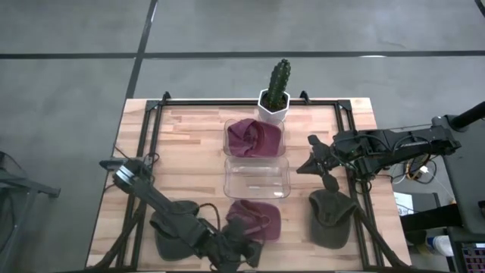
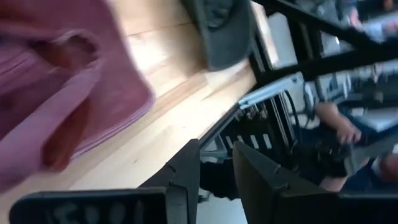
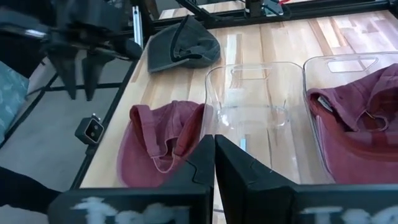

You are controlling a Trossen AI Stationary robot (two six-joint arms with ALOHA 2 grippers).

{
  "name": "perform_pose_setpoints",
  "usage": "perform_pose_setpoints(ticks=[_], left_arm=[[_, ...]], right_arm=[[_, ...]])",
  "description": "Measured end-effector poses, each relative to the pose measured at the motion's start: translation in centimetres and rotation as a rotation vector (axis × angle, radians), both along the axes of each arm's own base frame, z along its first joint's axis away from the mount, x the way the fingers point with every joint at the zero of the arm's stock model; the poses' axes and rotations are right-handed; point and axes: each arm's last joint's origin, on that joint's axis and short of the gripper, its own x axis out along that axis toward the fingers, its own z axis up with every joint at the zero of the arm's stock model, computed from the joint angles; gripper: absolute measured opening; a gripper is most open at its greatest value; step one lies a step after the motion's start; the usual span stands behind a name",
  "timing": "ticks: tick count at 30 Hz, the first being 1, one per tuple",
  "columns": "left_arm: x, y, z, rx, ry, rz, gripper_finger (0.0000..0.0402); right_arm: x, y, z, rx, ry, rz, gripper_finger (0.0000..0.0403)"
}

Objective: Pick & Place hat
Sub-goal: Put the red cap into the top transparent bin

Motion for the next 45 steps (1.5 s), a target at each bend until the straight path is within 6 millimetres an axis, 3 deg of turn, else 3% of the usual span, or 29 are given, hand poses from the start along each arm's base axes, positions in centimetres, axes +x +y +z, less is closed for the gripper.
perform_pose_setpoints(ticks=[10, 23, 45], left_arm=[[1.3, -1.0, 0.5, 0.280, 0.075, -0.175, 0.0090], [1.1, -0.7, -0.7, 0.331, 0.134, -0.182, 0.0090], [1.9, 1.0, -1.0, 0.350, 0.178, -0.132, 0.0104]], right_arm=[[0.0, 0.0, 0.0, -0.024, -0.002, 0.013, 0.0009], [0.0, 0.0, 0.0, -0.040, -0.006, 0.021, 0.0009], [0.0, 0.0, 0.0, -0.043, -0.008, 0.023, 0.0009]])
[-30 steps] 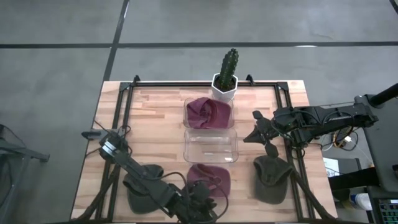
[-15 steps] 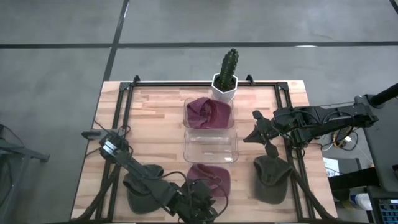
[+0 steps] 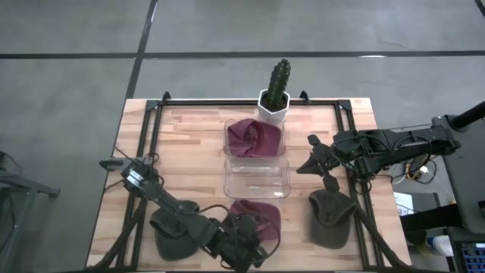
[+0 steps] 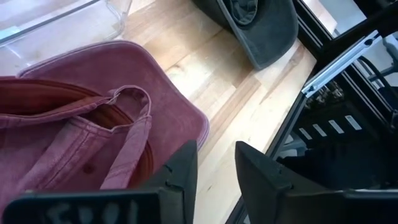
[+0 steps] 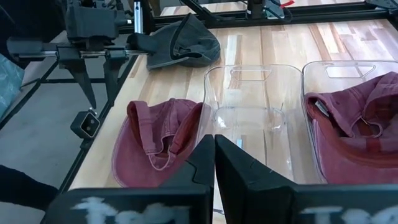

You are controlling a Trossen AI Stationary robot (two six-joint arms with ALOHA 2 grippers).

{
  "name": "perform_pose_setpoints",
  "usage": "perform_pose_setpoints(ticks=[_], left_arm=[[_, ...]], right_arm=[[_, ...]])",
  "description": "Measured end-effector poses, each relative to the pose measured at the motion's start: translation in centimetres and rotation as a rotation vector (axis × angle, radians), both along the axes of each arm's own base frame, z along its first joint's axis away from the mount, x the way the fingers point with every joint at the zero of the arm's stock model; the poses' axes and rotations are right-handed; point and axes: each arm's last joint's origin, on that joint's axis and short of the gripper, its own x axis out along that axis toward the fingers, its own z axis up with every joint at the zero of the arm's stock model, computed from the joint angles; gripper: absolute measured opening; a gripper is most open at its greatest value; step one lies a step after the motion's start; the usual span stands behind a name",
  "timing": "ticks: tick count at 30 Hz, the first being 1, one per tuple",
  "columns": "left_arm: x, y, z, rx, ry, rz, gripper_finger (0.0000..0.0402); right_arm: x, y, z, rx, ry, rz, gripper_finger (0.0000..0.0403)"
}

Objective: Pick & Place hat
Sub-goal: Put the red cap into the top transparent bin

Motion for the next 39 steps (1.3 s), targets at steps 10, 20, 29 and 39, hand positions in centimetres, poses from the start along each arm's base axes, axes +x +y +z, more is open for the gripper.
perform_pose_setpoints(ticks=[10, 20, 29, 39], left_arm=[[0.0, -0.1, -0.1, 0.051, 0.028, -0.103, 0.0190], [0.2, -0.2, -0.6, 0.271, 0.070, -0.356, 0.0194], [0.8, 0.3, -1.5, 0.300, 0.098, -0.356, 0.0194], [1.3, -0.1, -3.4, 0.226, 0.148, -0.381, 0.0194]], right_arm=[[0.0, 0.0, 0.0, 0.000, 0.000, 0.000, 0.0009], [0.0, 0.0, 0.0, 0.000, 0.000, 0.000, 0.0009], [0.0, 0.0, 0.0, 0.000, 0.000, -0.001, 0.0009], [0.0, 0.0, 0.0, 0.000, 0.001, -0.001, 0.0009]])
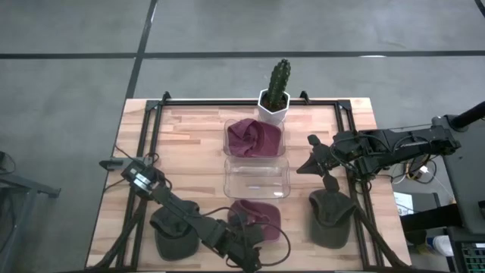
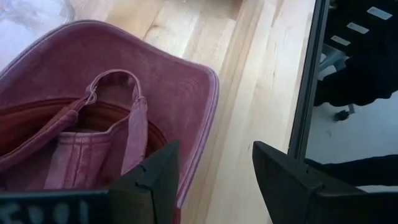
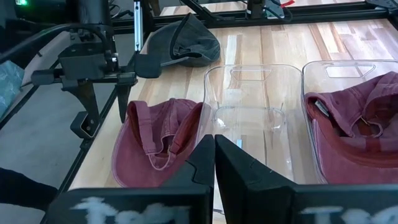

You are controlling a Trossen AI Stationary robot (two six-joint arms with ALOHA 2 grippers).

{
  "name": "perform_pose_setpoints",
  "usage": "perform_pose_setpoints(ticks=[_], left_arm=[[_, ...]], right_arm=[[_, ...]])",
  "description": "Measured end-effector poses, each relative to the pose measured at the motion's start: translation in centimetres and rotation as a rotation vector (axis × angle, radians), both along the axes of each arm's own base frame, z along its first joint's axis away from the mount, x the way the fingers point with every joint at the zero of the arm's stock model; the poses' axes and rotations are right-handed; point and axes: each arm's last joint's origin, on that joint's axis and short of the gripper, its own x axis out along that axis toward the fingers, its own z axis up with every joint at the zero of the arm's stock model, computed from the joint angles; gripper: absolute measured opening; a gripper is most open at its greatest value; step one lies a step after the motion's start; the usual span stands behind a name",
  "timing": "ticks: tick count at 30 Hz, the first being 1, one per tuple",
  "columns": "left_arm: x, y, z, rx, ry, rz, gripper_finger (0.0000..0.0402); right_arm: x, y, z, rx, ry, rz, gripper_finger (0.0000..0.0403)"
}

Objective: Pick & Place hat
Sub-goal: Put the red cap into the top transparent bin

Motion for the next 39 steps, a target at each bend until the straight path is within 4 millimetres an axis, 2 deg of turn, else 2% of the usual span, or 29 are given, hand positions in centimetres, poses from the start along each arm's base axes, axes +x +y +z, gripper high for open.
perform_pose_setpoints(ticks=[6, 19, 29, 39], left_arm=[[0.1, 0.0, -0.3, 0.015, 0.005, -0.009, 0.0194], [0.5, 0.4, -3.4, 0.071, 0.121, -0.006, 0.0194], [0.8, 0.8, -3.8, 0.084, 0.135, -0.002, 0.0194], [1.2, 1.3, -5.8, 0.113, 0.199, 0.001, 0.0173]], right_arm=[[0.0, 0.0, 0.0, 0.000, 0.000, 0.000, 0.0009], [0.0, 0.0, 0.0, -0.006, -0.001, 0.003, 0.0009], [0.0, 0.0, 0.0, -0.028, -0.008, 0.015, 0.0009], [0.0, 0.0, 0.0, -0.029, -0.008, 0.015, 0.0009]])
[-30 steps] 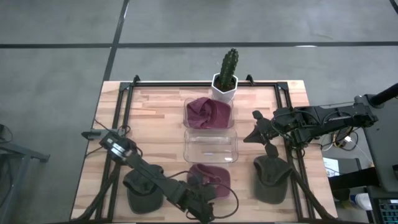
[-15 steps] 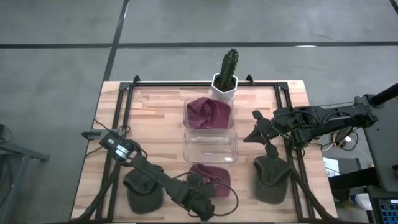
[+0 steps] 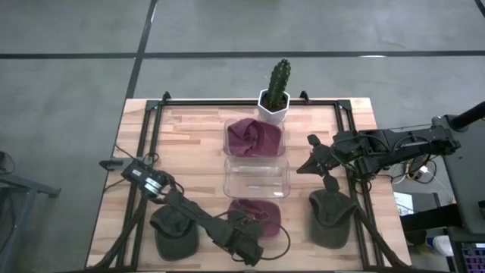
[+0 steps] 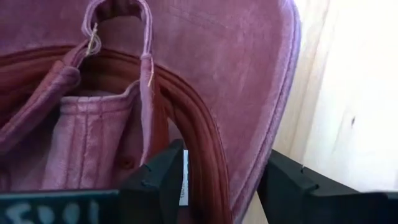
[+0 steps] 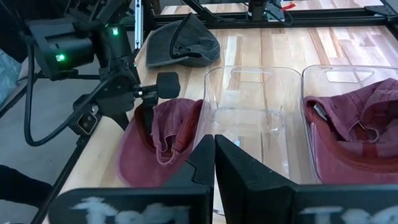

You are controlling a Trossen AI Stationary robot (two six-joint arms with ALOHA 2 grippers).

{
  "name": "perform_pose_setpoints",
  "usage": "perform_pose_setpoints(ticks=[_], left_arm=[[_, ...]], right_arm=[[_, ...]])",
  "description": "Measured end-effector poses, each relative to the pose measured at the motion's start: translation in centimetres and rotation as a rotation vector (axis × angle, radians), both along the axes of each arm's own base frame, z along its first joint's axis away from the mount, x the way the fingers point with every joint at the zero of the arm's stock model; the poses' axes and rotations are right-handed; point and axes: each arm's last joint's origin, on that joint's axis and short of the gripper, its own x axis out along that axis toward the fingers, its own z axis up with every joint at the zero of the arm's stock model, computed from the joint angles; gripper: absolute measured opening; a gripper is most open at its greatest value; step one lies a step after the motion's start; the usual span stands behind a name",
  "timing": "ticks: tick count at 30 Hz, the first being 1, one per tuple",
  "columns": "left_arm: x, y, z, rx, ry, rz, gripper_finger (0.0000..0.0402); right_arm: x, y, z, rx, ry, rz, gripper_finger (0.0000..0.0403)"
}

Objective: Pick & Place hat
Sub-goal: Put the red cap into the top transparent bin

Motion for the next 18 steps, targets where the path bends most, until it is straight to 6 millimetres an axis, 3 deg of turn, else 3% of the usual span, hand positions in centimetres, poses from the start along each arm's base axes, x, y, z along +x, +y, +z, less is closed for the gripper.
perform_pose_setpoints(ticks=[5, 11, 18], left_arm=[[0.0, 0.0, -0.1, -0.013, 0.001, 0.026, 0.0136], [0.1, -0.2, 0.0, -0.041, -0.008, 0.026, 0.0023], [0.0, -1.7, 2.8, -0.126, -0.032, -0.019, 0.0007]], right_arm=[[0.0, 0.0, 0.0, 0.000, 0.000, 0.000, 0.0009], [0.0, 0.0, 0.0, 0.000, 0.000, 0.000, 0.0009], [0.0, 0.0, 0.0, 0.000, 0.000, 0.000, 0.0008]])
